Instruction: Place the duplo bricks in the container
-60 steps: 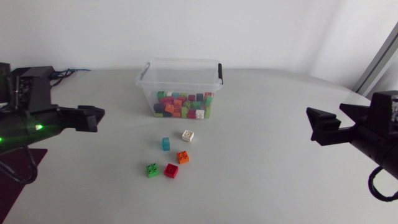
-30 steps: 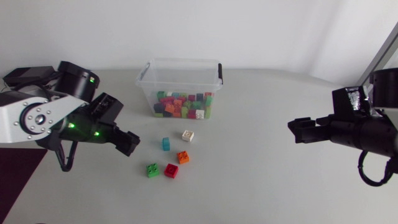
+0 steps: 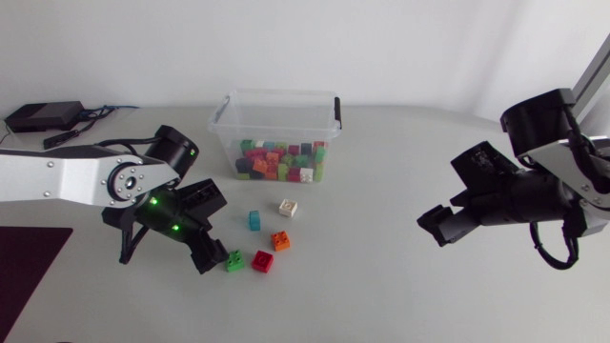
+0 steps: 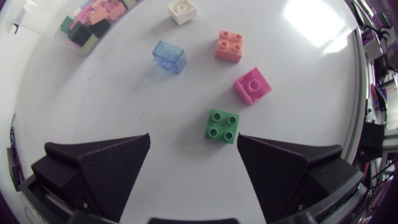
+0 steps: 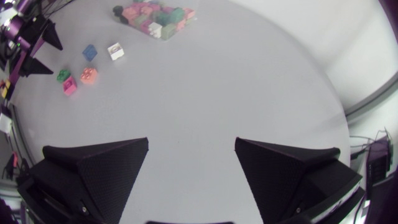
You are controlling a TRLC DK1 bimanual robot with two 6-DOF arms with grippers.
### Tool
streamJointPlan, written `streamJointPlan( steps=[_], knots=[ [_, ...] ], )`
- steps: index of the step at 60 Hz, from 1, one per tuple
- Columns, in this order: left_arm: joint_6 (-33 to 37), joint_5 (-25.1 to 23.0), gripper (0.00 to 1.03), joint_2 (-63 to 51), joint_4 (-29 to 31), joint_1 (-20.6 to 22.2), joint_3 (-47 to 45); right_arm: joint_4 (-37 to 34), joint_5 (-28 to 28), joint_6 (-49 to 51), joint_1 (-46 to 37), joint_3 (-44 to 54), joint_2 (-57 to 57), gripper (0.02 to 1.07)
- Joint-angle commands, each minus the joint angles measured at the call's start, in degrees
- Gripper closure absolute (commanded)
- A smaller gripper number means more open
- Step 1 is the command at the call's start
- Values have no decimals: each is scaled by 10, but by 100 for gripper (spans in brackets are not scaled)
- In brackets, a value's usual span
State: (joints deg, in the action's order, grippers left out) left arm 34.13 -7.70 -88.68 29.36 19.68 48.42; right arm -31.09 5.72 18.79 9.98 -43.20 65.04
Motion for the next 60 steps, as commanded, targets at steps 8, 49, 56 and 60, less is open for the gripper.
streamJointPlan(
  steps=[8, 49, 56, 60],
  knots=[
    [54, -7, 12, -40, 32, 21, 34, 16, 40, 53, 36, -3, 10, 8],
    [79, 14, 66, -149, 13, 46, 56, 21, 43, 66, 193, -66, 121, 15],
    [81, 10, 68, -141, -3, 43, 51, 37, 41, 57, 214, -85, 160, 15],
    [81, 7, 68, -133, -4, 41, 48, 43, 35, 38, 225, -103, 185, 15]
  ],
)
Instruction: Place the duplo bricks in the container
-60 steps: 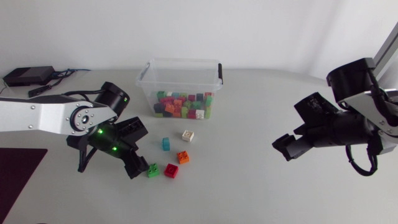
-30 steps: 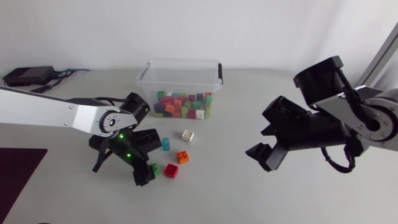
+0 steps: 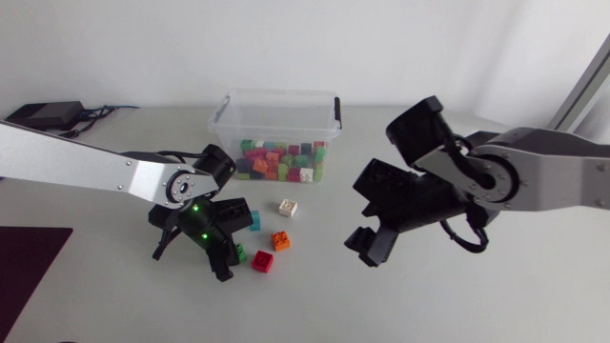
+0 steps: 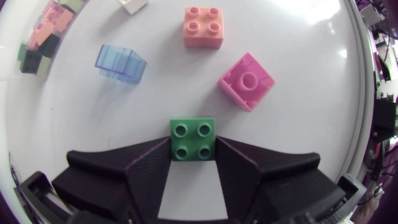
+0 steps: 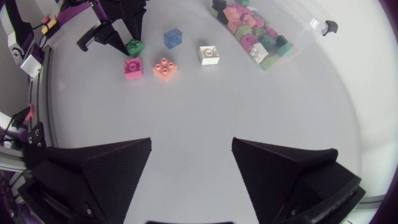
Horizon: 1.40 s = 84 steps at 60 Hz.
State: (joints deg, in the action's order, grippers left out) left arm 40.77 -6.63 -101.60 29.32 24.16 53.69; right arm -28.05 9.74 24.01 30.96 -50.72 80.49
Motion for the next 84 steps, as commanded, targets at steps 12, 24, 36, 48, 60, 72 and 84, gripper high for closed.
streamJointPlan(
  steps=[12, 24, 36, 48, 60, 72, 84],
  knots=[
    [19, -15, 69, 50, 6, -38, -1, 9, -75, -70, 78, -98, 116, 15],
    [22, -36, 69, 107, 33, -76, 11, -39, -74, -142, 111, -184, 212, 15],
    [4, -68, 68, 155, 57, -111, 52, -92, -62, -179, 114, -250, 282, 15],
    [-18, -103, 68, 171, 64, -136, 109, -119, -54, -206, 121, -319, 336, 15],
    [-35, -130, 68, 157, 47, -163, 151, -183, -32, -226, 130, -399, 394, 17],
    [-54, -154, 68, 141, 13, -183, 170, -218, -33, -246, 138, -453, 446, 18],
    [-73, -160, 68, 120, -12, -187, 193, -234, -40, -270, 140, -482, 479, 22]
  ],
)
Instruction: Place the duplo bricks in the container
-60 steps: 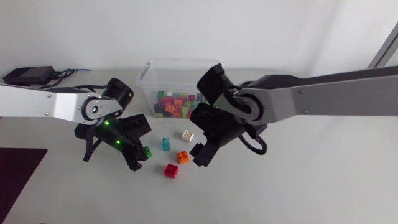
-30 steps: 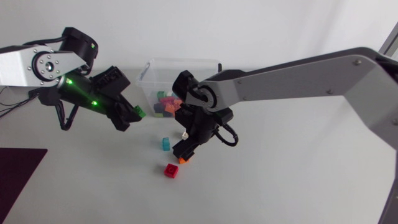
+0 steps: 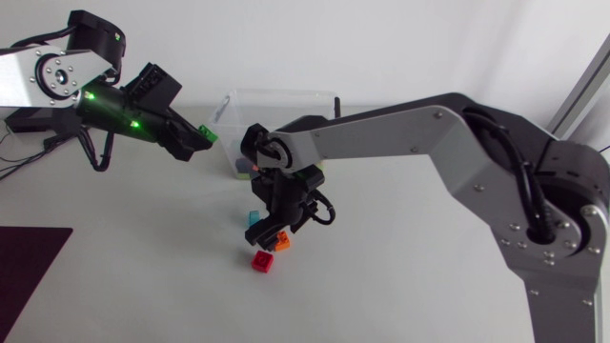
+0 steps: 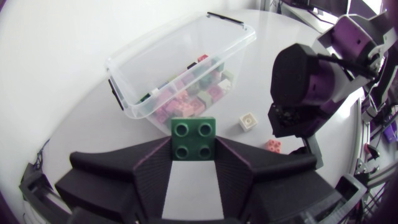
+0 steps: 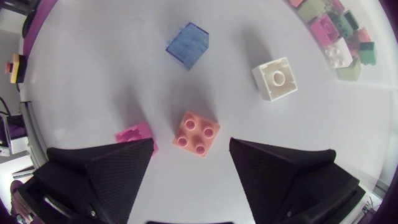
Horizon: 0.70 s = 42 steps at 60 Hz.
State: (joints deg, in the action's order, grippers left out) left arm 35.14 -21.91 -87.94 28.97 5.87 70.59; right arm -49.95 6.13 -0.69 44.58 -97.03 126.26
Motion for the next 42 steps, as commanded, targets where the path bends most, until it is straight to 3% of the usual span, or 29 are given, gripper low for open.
streamJointPlan(
  steps=[1, 17, 36, 42],
  knots=[
    [-16, -7, 68, -18, -11, -4, 25, -15, -4, -24, 3, -19, 23, 22],
    [-40, -14, 68, -26, -43, -4, 42, -15, -21, -31, 2, -32, 43, 32],
    [-72, -17, 67, -41, -102, 0, 46, -12, -26, -27, 2, -40, 57, 70],
    [-85, -18, 67, -55, -121, 4, 53, -14, -26, -22, 4, -35, 56, 71]
  ],
)
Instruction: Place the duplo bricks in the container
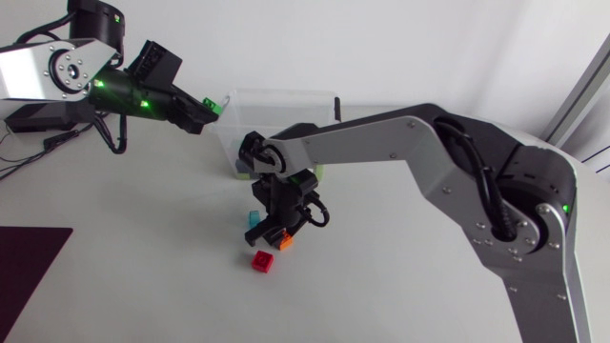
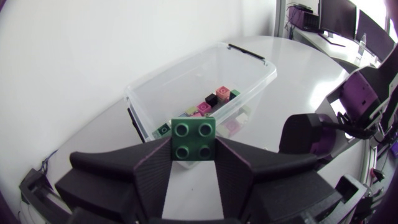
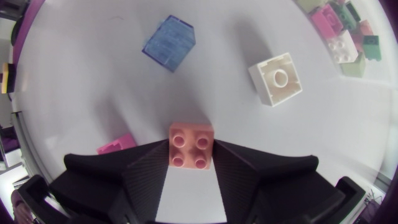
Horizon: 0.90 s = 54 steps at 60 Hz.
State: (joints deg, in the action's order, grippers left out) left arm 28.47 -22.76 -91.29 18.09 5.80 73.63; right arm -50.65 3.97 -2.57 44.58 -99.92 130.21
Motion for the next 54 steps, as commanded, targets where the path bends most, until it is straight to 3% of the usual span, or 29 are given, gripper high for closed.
streamJointPlan(
  steps=[1, 14, 33, 38, 41, 46, 54],
  knots=[
    [-20, -10, 67, -26, -16, 5, 23, -7, -5, -2, 4, -5, 14, 72],
    [-45, -10, 66, -50, -78, 31, 26, -3, -5, 0, -14, 14, -32, 73],
    [-73, 10, 63, -123, -90, 45, 95, -5, -5, 11, -59, 24, -125, 73],
    [-79, 26, 53, -148, -91, 47, 117, -6, -5, 13, -72, 22, -146, 73],
    [-79, 35, 42, -159, -91, 48, 128, -8, -5, 16, -82, 17, -158, 73],
    [-77, 38, 4, -169, -99, 49, 131, -9, -4, 20, -97, 4, -172, 73],
    [-71, 38, 4, -158, -102, 47, 118, -9, -4, 22, -114, -25, -187, 73]
  ],
)
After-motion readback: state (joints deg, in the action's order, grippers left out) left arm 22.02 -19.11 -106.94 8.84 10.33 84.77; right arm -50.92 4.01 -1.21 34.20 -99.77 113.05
